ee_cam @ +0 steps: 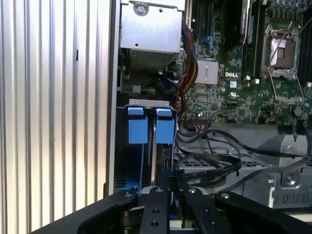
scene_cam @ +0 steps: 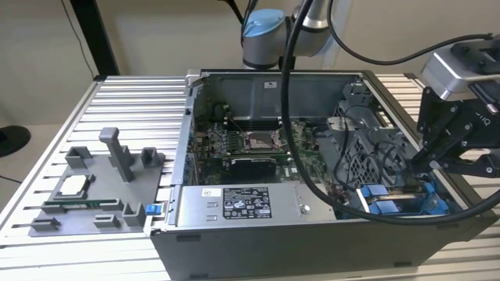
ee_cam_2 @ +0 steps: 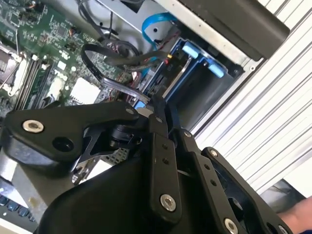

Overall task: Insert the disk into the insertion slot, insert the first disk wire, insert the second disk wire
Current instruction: 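Insert the second disk wire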

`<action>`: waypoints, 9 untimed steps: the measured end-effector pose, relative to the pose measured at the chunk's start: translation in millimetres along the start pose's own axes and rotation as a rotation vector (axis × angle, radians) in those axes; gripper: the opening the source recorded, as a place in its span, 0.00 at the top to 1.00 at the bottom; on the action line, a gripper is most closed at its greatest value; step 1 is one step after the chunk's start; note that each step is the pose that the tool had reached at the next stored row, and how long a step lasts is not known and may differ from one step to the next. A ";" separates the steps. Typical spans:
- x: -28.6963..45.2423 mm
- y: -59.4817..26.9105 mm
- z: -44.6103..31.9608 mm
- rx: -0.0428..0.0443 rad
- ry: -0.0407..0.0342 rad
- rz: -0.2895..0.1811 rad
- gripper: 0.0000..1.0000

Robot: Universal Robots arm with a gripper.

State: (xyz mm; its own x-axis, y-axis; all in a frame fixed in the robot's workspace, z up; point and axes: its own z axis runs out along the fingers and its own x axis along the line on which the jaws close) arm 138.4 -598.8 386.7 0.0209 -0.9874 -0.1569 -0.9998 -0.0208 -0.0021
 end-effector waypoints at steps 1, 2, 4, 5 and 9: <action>0.0 -0.6 0.1 0.0000 0.0000 0.000 1.00; 0.0 -0.7 0.1 0.0000 0.0001 0.000 1.00; 0.1 -1.0 0.1 0.0001 0.0001 0.000 1.00; 0.1 -1.2 0.1 0.0000 0.0002 0.000 1.00; 0.1 -1.2 0.1 0.0001 0.0002 0.000 1.00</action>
State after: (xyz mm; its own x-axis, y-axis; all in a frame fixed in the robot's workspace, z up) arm 139.6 -598.8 386.5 0.0209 -0.9874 -0.1568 -0.9998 -0.0208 -0.0022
